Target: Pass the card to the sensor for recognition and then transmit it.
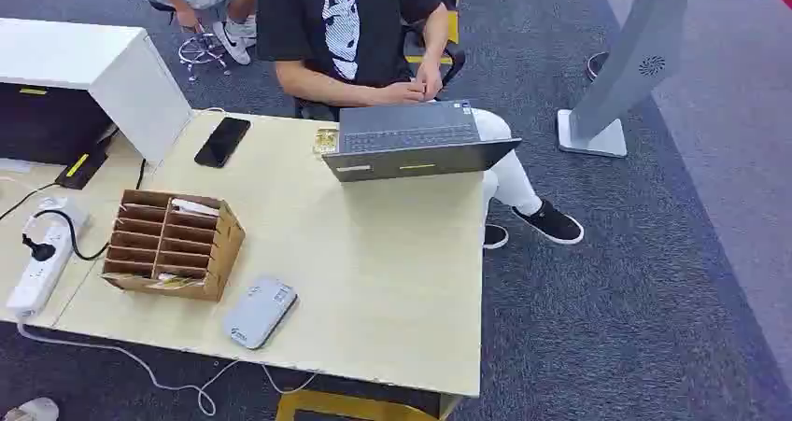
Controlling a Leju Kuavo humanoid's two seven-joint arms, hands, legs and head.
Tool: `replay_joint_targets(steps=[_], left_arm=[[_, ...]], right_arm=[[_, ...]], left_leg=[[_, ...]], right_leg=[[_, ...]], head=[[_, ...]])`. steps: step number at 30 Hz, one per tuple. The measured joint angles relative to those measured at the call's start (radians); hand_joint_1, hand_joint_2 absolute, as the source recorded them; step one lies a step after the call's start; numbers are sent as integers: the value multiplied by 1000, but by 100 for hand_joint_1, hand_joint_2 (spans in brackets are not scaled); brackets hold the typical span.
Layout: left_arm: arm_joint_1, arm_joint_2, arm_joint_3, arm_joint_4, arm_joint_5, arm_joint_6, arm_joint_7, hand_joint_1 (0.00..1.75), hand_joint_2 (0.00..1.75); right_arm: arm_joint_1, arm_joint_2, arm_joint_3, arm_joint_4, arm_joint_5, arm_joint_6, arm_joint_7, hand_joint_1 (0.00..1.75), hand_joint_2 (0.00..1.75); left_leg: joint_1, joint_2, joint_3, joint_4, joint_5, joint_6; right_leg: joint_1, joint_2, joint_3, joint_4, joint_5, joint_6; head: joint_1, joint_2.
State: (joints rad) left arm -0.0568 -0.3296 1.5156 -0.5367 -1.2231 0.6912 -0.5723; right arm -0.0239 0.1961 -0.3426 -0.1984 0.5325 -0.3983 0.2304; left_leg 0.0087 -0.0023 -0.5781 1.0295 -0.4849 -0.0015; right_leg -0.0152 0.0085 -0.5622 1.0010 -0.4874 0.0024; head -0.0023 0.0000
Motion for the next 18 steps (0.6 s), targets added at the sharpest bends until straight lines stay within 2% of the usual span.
replay_joint_targets(steps=[2, 5, 8, 14, 18], left_arm=[[0, 0, 0, 0, -30, 0, -44, 0, 175], [-5, 2, -2, -15, 36, 1, -109, 0, 175], [-23, 1, 1, -62, 99, 2, -77, 0, 175], [-48, -1, 0, -135, 164, 4, -122, 0, 175], [-44, -2, -66, -188, 275, 5, -125, 0, 175]], right_arm=[[0, 1, -4, 0, -3, 0, 0, 0, 175], [0, 3, -11, 1, 13, 2, -1, 0, 175], [-2, 2, -1, 2, 79, 31, -4, 0, 175], [-9, 2, 3, 2, 94, 51, -8, 0, 175], [-9, 2, 3, 2, 97, 56, -8, 0, 175]], left_leg=[[0, -1, 0, 0, 0, 0], [0, 0, 0, 0, 0, 0], [0, 0, 0, 0, 0, 0], [0, 0, 0, 0, 0, 0], [0, 0, 0, 0, 0, 0]], right_leg=[[0, 0, 0, 0, 0, 0], [0, 0, 0, 0, 0, 0], [0, 0, 0, 0, 0, 0], [0, 0, 0, 0, 0, 0], [0, 0, 0, 0, 0, 0]], head=[[0, 0], [0, 0], [0, 0], [0, 0], [0, 0]])
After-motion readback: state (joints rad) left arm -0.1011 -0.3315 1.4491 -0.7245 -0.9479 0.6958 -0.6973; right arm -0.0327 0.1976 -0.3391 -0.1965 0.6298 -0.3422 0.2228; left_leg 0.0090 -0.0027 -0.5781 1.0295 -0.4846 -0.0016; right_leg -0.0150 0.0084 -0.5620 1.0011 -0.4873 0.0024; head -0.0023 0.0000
